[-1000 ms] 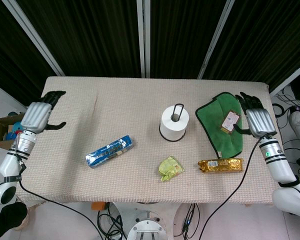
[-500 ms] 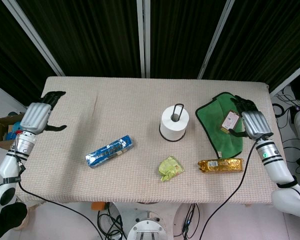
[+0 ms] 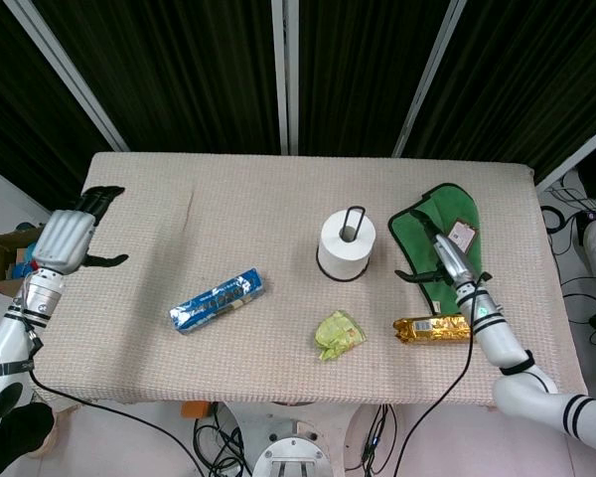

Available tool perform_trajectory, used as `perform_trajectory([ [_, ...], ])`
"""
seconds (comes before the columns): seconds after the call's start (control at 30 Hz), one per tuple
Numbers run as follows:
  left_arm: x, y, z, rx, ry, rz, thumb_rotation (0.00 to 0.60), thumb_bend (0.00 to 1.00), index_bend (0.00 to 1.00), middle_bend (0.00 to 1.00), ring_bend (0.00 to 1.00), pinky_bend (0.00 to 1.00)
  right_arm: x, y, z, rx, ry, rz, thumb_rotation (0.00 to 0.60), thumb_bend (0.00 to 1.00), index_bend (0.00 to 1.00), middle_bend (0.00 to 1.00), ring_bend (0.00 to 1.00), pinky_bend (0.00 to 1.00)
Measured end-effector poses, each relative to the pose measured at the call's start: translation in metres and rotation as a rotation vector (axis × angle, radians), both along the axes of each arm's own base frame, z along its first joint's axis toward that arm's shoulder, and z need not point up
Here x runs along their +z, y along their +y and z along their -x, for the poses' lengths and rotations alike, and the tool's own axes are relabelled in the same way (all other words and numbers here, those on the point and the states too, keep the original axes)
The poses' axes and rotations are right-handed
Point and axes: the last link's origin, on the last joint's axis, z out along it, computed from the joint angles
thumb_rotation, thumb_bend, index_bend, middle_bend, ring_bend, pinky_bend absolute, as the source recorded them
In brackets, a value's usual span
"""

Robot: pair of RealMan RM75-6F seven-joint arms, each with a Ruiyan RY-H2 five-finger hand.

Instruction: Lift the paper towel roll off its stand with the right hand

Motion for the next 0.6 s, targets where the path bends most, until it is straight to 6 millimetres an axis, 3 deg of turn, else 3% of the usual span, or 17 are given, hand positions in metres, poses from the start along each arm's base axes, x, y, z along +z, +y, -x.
perform_trajectory([
  [0.27, 0.005, -0.006, 0.002, -0.016, -0.002, -0.009, 0.518, 0.09, 0.10, 0.11, 0.10, 0.26, -0.047, -0.012, -0.018, -0.024, -0.083, -0.035, 0.600, 0.07, 0.00, 0.00, 0.00, 0.00],
  [0.6, 0.013, -0.013, 0.006, -0.029, -0.002, -0.021, 0.515, 0.09, 0.10, 0.11, 0.10, 0.26, -0.070, -0.021, -0.037, -0.045, -0.156, -0.118, 0.600, 0.08, 0.00, 0.00, 0.00, 0.00],
])
